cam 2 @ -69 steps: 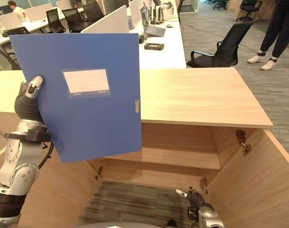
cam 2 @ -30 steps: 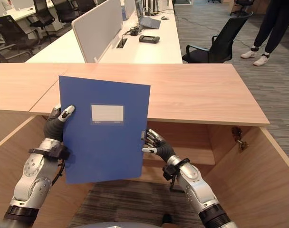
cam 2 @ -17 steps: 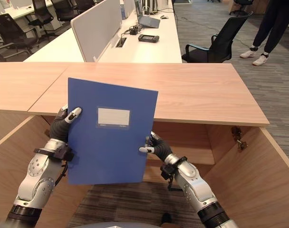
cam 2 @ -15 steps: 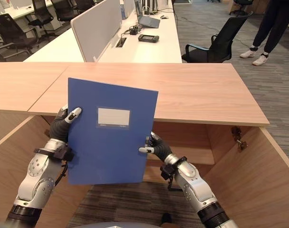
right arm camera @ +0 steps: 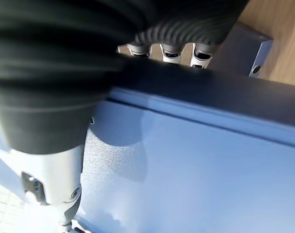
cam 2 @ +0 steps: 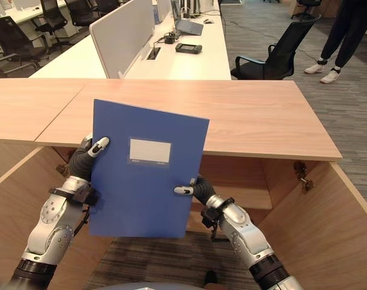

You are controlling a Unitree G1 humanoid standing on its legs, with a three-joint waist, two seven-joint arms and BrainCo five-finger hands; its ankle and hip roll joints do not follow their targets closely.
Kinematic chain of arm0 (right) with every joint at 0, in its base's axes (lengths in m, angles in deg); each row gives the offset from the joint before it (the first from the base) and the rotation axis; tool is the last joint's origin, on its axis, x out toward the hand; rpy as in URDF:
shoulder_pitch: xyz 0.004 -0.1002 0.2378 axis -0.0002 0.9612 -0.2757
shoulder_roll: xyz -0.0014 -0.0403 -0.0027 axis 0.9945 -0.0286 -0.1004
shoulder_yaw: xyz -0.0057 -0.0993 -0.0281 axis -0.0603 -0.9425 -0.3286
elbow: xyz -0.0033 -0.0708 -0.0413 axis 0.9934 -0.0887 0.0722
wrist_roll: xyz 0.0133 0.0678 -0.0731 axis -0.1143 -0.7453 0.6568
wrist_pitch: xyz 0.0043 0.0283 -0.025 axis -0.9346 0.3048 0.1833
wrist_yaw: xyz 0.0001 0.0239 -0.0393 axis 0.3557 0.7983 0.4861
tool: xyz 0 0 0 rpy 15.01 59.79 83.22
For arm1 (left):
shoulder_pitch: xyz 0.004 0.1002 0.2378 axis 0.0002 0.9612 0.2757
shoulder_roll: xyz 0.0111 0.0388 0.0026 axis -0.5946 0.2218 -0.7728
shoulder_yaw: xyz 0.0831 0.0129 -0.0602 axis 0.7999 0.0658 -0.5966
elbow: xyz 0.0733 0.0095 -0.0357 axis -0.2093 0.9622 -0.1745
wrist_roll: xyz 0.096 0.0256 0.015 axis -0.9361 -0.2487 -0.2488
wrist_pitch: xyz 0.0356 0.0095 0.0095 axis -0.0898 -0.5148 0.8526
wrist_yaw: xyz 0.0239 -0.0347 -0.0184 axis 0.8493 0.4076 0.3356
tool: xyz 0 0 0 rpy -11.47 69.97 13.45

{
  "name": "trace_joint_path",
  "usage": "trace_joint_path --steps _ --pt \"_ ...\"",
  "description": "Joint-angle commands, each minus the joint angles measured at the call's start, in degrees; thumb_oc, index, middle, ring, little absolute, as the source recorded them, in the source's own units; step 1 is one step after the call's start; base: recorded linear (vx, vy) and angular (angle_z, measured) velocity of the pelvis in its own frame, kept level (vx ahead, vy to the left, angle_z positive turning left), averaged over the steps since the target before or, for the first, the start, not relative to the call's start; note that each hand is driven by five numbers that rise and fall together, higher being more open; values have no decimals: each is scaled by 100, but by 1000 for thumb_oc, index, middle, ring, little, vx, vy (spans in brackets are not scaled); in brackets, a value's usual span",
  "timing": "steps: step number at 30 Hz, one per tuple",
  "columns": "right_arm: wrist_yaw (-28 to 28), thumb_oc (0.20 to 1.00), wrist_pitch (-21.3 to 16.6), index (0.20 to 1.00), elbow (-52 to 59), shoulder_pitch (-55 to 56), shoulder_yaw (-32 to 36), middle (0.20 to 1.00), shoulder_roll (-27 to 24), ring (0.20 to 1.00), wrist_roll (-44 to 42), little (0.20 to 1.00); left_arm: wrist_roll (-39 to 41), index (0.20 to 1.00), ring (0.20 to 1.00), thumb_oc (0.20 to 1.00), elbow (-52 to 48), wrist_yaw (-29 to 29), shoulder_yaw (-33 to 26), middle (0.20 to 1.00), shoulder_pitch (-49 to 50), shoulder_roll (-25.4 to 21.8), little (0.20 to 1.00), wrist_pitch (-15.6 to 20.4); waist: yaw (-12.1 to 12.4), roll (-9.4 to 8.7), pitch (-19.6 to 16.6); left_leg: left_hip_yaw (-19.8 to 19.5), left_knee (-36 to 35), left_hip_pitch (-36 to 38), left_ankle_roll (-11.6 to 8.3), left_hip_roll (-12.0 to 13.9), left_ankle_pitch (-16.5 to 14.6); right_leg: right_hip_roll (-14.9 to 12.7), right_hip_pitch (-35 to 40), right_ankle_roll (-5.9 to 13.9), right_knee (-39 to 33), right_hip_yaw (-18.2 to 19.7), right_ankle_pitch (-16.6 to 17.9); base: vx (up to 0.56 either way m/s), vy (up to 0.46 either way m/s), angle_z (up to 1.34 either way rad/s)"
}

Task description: Put the empty folder in the office cabinet

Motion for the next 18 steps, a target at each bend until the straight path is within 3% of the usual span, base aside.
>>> trace_joint_path --steps 1,10,11,12,18 --pt "338 1000 32 1000 189 -661 -597 1000 438 1000 -788 1000 106 200 200 200 -296 -236 426 200 -772 -115 200 258 -73 -239 -99 253 71 -223 -11 -60 -46 -249 557 336 195 44 -934 0 0 0" --pt "540 1000 242 1000 377 -878 -1033 1000 287 1000 -1609 1000 357 200 200 200 -458 -377 726 200 -962 -166 200 227 -15 -287 -90 241 71 -231 -21 -66 -34 -249 552 357 236 32 -940 0 0 0" --pt "560 413 266 413 399 -847 -1045 413 293 413 -1643 413 372 200 200 200 -481 -380 720 200 -946 -150 200 226 -10 -292 -92 237 71 -227 -17 -68 -36 -248 547 358 240 27 -937 0 0 0" --pt "568 200 281 200 402 -829 -1058 200 310 200 -1665 200 394 200 200 200 -488 -378 718 200 -945 -140 200 227 -7 -297 -93 235 71 -226 -17 -67 -39 -248 546 360 241 24 -936 0 0 0" --pt "616 200 312 200 442 -739 -1050 200 350 200 -1692 200 432 200 200 200 -488 -344 631 200 -893 -25 200 250 -1 -304 -111 234 71 -215 -8 -71 -51 -247 549 351 257 25 -949 0 0 0"
